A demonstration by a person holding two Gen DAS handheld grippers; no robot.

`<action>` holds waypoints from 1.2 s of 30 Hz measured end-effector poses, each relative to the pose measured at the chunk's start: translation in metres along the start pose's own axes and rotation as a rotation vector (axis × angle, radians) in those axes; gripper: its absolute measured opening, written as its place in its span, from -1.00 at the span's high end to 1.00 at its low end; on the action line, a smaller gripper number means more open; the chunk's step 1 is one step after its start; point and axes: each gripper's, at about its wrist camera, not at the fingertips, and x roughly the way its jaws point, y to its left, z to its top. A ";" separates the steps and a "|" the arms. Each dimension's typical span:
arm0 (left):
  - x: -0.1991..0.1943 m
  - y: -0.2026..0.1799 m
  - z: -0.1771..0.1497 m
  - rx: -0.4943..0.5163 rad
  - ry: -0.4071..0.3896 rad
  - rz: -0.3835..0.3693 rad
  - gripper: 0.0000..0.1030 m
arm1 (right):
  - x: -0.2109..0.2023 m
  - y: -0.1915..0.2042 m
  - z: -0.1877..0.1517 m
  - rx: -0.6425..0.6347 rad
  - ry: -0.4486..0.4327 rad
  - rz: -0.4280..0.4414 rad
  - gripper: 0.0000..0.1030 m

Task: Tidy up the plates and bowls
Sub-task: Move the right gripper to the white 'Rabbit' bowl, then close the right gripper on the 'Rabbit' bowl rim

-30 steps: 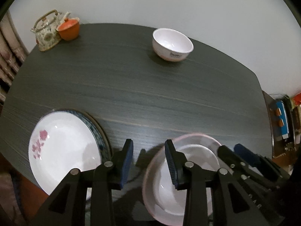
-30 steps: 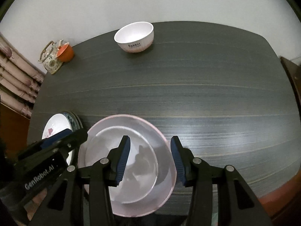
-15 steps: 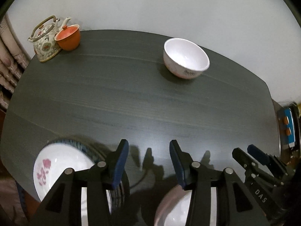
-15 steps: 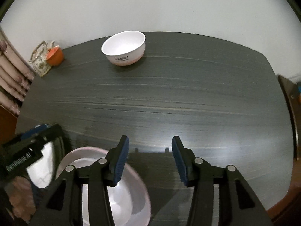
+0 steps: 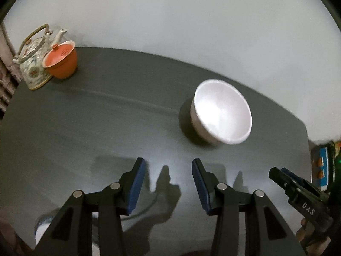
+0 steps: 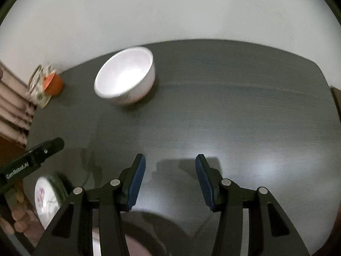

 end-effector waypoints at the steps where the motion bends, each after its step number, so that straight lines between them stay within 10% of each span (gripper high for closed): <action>1: 0.004 0.000 0.008 -0.010 0.002 -0.013 0.10 | 0.002 -0.001 0.009 0.005 -0.004 0.011 0.10; 21: 0.080 -0.011 0.063 -0.037 0.096 -0.076 0.11 | 0.079 0.020 0.090 0.048 0.092 0.054 0.10; 30: 0.092 -0.027 0.068 0.001 0.099 -0.087 0.78 | 0.100 0.026 0.088 0.065 0.119 0.072 0.39; 36: 0.088 -0.028 0.062 -0.012 0.113 -0.082 0.78 | 0.103 0.032 0.088 0.082 0.130 0.097 0.61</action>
